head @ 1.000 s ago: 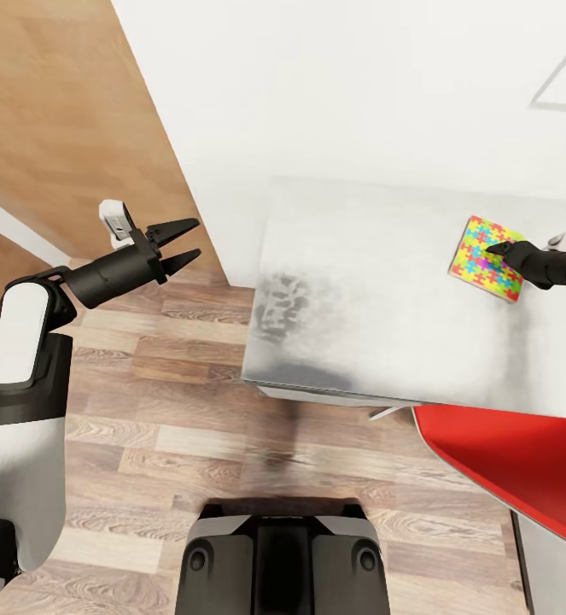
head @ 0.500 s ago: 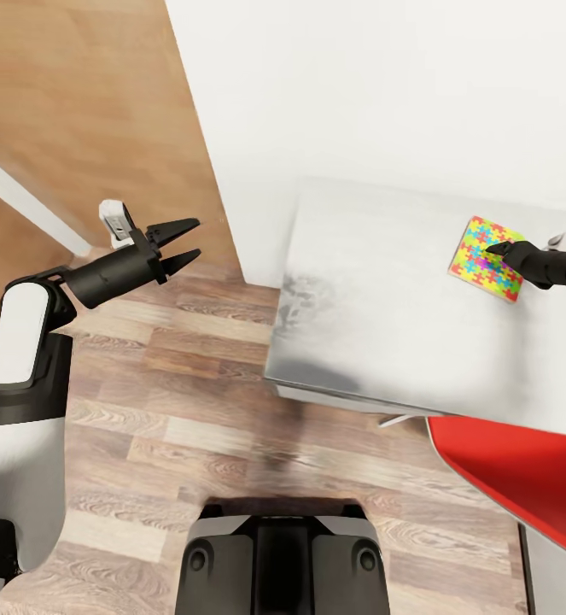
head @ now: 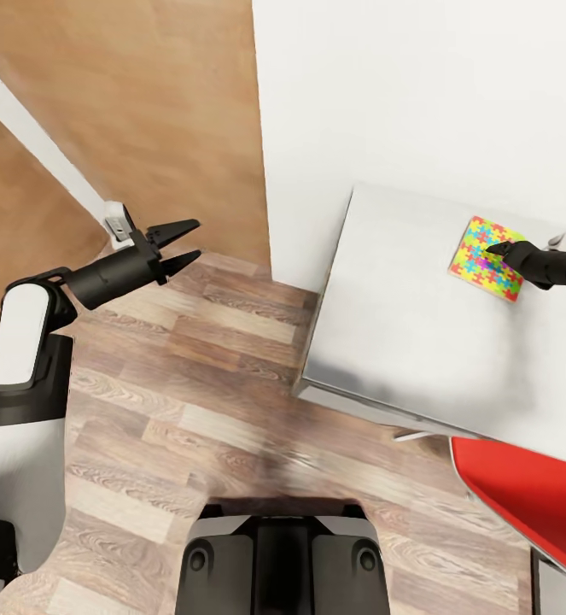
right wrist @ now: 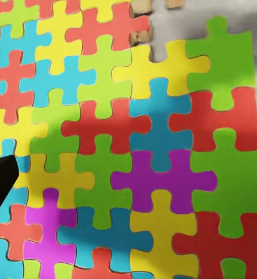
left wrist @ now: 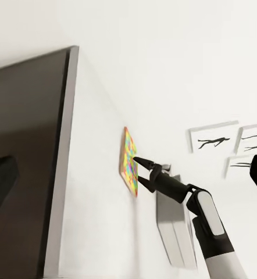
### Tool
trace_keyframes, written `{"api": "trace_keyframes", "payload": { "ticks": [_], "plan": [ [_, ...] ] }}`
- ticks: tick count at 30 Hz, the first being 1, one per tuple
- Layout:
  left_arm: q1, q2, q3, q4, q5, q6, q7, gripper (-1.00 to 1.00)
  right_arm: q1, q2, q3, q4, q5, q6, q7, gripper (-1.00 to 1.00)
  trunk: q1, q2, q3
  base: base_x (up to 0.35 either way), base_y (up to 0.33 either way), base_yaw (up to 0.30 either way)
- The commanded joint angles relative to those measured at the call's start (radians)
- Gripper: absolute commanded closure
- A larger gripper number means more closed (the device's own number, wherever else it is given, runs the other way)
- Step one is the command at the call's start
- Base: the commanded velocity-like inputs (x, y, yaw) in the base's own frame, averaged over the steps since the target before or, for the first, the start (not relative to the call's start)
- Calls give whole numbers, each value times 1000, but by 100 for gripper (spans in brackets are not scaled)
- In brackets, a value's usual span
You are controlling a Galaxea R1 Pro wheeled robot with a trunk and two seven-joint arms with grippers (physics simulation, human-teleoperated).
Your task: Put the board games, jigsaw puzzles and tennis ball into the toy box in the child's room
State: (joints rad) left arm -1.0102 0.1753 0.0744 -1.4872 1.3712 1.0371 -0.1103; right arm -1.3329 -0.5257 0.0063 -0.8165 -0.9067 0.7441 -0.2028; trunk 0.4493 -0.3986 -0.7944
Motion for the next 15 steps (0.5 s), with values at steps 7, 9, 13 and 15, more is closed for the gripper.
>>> {"api": "trace_keyframes", "payload": {
  "ticks": [7,9,13,15],
  "plan": [
    [0,0,1,1,-11,4,-11,-100,7,0,1,-2,-15,2,-8,-100,1,-1,-1,0,0,175],
    [0,0,1,1,-11,4,-11,-100,8,0,1,-2,-15,2,-8,-100,1,-1,-1,0,0,82],
    [1,0,1,1,-11,3,-10,-100,10,1,1,-3,-15,2,-8,-100,1,-1,-1,0,0,45],
    [1,0,0,1,-11,3,-10,-100,11,2,1,-3,-15,1,-8,-100,1,-1,-1,0,0,27]
  ]
}}
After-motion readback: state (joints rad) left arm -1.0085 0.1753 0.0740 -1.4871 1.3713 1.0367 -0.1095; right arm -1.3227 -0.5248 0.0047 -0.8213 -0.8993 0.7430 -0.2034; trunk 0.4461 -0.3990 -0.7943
